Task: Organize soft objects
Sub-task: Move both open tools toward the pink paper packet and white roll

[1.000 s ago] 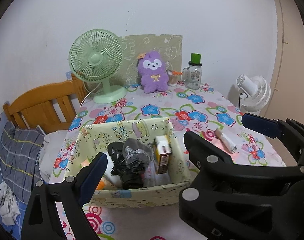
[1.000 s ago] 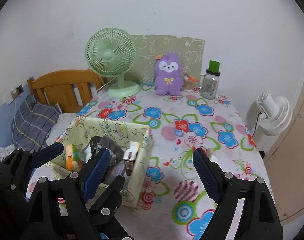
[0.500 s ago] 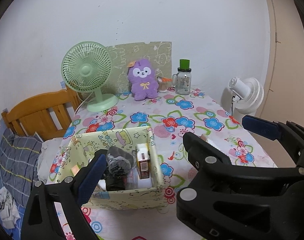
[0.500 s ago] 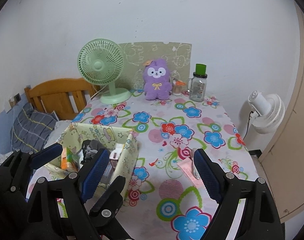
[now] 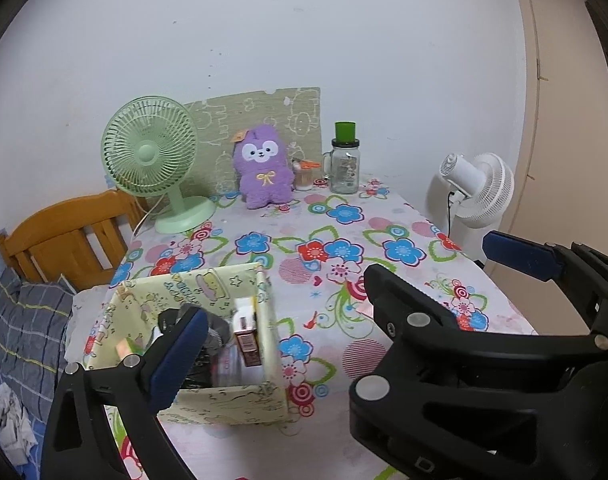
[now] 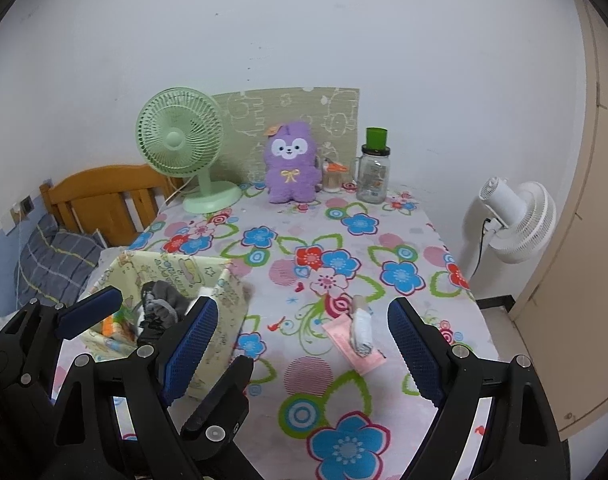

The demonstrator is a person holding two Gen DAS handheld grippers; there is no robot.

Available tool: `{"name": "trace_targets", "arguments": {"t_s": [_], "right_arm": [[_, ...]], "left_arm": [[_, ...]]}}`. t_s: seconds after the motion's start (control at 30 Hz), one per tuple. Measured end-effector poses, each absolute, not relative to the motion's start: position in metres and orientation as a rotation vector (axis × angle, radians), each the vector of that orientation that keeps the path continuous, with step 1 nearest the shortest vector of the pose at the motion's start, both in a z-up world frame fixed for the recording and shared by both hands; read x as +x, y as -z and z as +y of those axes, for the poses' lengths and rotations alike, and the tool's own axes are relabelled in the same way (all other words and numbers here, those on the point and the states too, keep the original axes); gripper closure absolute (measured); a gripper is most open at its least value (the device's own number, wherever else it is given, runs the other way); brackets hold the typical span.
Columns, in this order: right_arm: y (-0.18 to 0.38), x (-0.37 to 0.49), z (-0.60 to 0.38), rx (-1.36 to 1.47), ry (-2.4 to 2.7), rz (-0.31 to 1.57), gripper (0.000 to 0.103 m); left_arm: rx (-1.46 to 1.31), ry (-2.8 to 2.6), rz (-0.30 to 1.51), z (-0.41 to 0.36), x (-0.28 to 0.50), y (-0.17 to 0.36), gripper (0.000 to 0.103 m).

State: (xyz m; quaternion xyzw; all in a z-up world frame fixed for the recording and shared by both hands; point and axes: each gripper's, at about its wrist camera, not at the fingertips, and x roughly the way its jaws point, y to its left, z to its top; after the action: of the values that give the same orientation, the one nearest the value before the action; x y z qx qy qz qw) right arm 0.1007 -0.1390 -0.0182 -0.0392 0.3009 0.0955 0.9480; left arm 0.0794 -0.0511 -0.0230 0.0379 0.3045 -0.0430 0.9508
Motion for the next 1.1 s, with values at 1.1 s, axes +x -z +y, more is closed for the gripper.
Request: {"name": "trace_targets", "arguments": {"t_s": [1.1], "right_arm": [[0.078, 0.143, -0.214, -0.009, -0.117, 0.691, 0.009]], "left_arm": [[0.088, 0.195, 0.707, -0.122, 0.128, 0.084, 0.002]]}}
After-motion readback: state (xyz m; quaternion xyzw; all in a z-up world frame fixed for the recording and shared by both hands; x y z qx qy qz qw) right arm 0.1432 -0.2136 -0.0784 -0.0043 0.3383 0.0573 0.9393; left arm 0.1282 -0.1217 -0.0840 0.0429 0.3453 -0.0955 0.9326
